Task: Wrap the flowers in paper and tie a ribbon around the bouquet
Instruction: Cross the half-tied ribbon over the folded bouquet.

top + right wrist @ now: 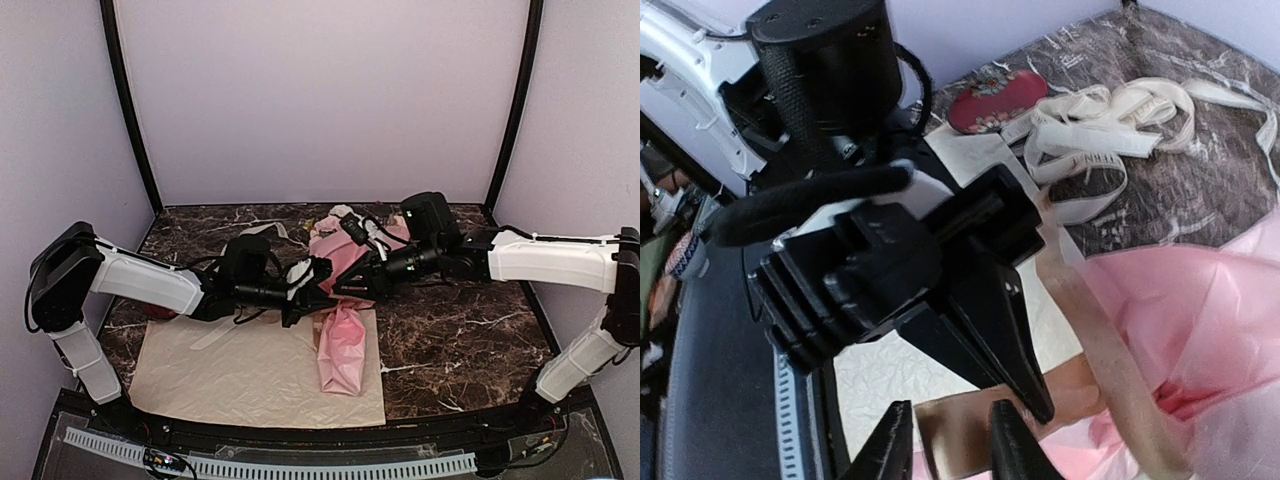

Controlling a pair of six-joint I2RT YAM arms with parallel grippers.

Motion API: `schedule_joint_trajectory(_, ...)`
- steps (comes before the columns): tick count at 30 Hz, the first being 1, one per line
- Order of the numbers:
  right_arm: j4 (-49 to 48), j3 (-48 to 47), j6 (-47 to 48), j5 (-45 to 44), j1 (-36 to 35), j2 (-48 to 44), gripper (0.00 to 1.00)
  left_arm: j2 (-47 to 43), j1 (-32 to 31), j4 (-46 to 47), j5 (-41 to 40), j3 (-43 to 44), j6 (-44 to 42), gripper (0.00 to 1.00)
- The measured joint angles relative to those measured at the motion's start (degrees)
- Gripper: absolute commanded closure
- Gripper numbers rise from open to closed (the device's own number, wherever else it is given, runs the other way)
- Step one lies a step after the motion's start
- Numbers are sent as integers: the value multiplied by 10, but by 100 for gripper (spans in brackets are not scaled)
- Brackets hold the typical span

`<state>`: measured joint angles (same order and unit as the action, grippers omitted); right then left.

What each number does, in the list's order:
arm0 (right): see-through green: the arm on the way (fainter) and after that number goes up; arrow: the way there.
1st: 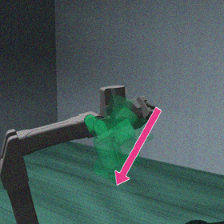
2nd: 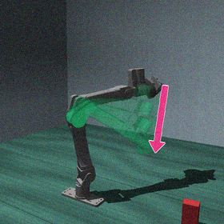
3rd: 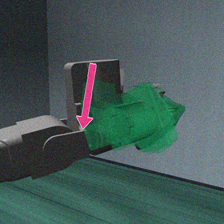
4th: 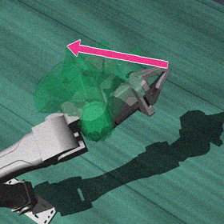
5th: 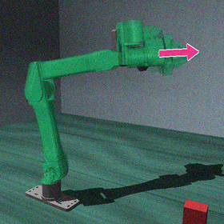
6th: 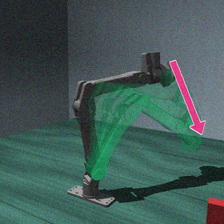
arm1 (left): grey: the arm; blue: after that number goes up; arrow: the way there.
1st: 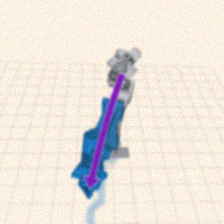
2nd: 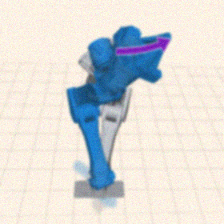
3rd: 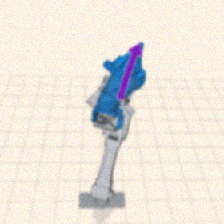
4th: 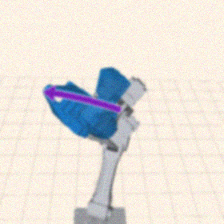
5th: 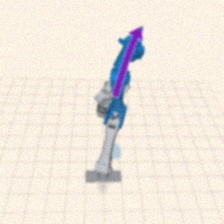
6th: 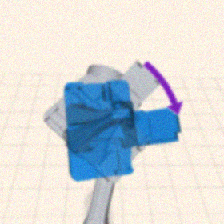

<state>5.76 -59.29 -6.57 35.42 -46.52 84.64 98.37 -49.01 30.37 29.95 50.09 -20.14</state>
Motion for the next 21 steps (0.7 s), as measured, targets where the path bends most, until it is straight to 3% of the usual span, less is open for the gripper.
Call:
schedule_joint_trajectory(2,4,-1,-2,-2,0,6,100,0,0,0,0,0,0,100)
schedule_joint_trajectory(11,14,-1,7,-17,0,9,100,0,4,-3,7,0,1,100)
schedule_joint_trajectory(12,12,-1,7,-18,0,7,100,0,4,-4,7,0,1,97)
schedule_joint_trajectory(16,6,-1,5,-21,0,0,100,0,4,-6,6,4,0,51)
schedule_joint_trajectory(21,-2,-1,5,-28,0,-4,100,-2,5,-55,-26,7,9,41)
